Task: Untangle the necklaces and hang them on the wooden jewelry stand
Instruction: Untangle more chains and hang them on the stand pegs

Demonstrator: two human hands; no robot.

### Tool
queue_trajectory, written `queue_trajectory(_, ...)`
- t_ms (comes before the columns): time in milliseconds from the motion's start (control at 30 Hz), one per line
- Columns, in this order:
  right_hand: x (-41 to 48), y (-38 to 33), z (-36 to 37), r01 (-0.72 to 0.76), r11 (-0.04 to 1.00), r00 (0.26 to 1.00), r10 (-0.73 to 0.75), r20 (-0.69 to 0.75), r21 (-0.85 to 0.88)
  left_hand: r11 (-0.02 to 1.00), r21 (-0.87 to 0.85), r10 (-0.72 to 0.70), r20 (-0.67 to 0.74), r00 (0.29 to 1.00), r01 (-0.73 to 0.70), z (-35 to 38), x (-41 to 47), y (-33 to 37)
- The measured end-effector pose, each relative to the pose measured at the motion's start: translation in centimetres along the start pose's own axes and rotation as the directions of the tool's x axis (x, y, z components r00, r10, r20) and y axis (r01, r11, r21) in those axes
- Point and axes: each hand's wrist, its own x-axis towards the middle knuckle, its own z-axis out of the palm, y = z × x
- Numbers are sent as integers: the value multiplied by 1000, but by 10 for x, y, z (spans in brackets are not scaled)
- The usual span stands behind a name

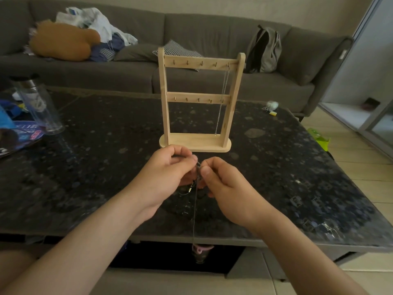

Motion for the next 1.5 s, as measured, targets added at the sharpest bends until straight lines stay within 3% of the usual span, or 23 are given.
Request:
queue_trajectory(267,-3,-7,-1,110,993,993,-108,-39,34,987,-162,-7,25,1000,11,0,-1,1)
queue_trajectory(500,-2,-5,-3,60,993,995,-52,-79,100,928,-364,-66,48,997,79,-5,1,8)
queue_trajectory(800,-3,-10,-4,25,947,992,17,-126,321,983,-142,-109,82,991,120,-2,-5,11)
queue_trajectory(1000,-3,-7,-6,92,965,974,-36,-222,247,985,-132,-103,96,990,115,-1,-5,12)
queue_trajectory(1100,-3,-5,-4,151,983,962,-122,-243,106,981,-146,-116,99,988,130,0,-5,12)
queue_trajectory(1233,-6,-6,1,131,991,956,-131,-261,-17,980,-134,-135,91,987,146,1,-7,13)
queue_trajectory(1500,-8,-12,6,187,982,939,-172,-299,21,985,-89,-138,113,984,148,6,-11,15)
